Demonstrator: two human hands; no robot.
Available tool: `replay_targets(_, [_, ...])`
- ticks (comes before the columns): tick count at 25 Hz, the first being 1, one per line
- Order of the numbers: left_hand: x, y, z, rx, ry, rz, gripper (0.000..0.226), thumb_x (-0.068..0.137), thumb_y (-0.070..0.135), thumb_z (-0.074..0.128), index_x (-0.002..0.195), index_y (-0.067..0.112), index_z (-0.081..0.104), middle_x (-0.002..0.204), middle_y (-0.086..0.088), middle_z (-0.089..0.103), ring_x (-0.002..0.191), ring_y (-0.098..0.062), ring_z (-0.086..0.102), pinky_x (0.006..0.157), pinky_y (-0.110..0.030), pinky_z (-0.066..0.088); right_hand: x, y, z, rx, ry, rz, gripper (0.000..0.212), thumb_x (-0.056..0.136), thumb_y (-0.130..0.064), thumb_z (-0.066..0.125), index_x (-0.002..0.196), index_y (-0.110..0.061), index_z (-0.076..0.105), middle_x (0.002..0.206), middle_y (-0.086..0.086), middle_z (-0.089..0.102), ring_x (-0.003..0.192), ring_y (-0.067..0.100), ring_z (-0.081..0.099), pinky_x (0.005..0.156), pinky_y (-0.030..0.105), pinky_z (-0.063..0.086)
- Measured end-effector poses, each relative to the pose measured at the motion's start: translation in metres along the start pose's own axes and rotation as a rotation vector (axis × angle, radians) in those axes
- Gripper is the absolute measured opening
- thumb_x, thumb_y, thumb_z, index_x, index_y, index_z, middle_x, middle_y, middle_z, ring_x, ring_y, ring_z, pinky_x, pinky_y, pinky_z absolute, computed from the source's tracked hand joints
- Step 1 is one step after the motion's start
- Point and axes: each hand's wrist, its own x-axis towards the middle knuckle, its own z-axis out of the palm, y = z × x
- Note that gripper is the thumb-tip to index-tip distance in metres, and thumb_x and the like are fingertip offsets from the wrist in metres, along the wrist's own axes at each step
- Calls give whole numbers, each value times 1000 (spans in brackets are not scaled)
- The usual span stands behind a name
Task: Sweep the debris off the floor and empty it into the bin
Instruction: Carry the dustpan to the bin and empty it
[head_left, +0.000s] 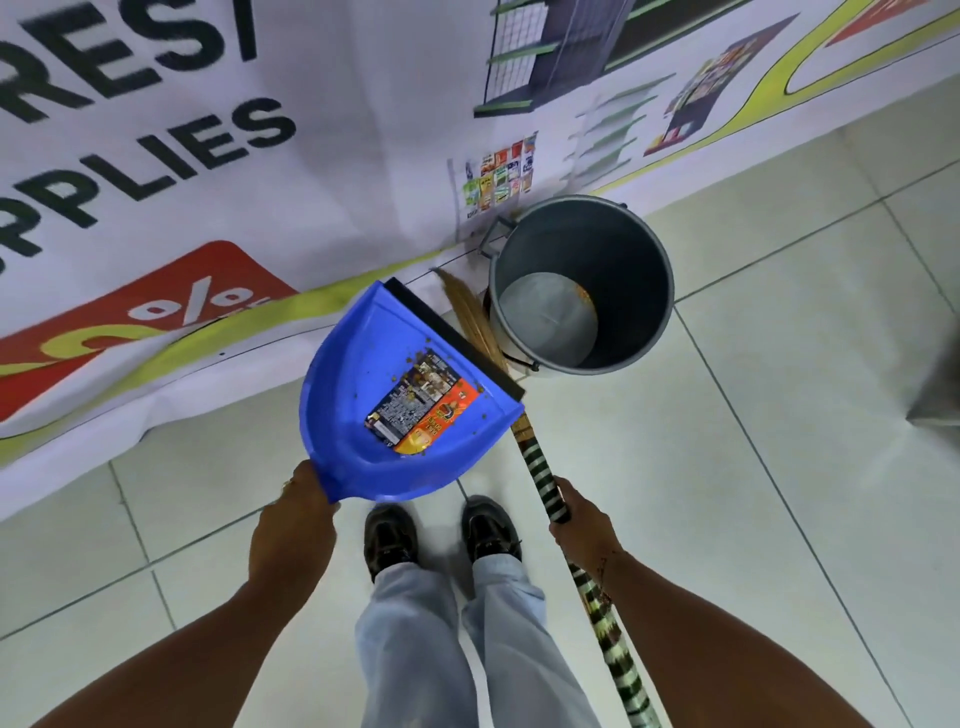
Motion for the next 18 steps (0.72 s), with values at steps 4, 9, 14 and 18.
replay_targets(4, [13,43,-22,30,9,122,29,92,14,50,119,8,45,108,-16,64,98,-42,61,77,-42,49,-5,-22,11,-83,9,3,63,85,0,39,142,-26,34,123,13,62,110,35,57,91,34,47])
replay_targets(9, [52,133,-33,63,-144,360,33,96,25,47,122,6,51,116,-20,64,109,-38,58,88,-41,47,-1,-39,6,-40,36,10,64,84,-3,37,142,-31,32,122,18,61,108,37,59,90,36,51])
replay_targets(14, [70,210,-40,-72,-406,248,46,101,29,34,126,-6,50,132,-25,53,121,-36,51,99,-38,42,6,-48,-1,-11,53,20,64,84,-3,37,141,-33,31,120,16,61,106,37,59,87,35,50])
replay_targets(18, [80,225,-36,-436,-583,0,49,101,33,33,125,-7,49,112,-21,64,96,-36,62,85,-40,51,5,-52,-2,-15,42,14,65,86,-4,38,144,-32,28,123,16,60,108,36,59,88,35,49])
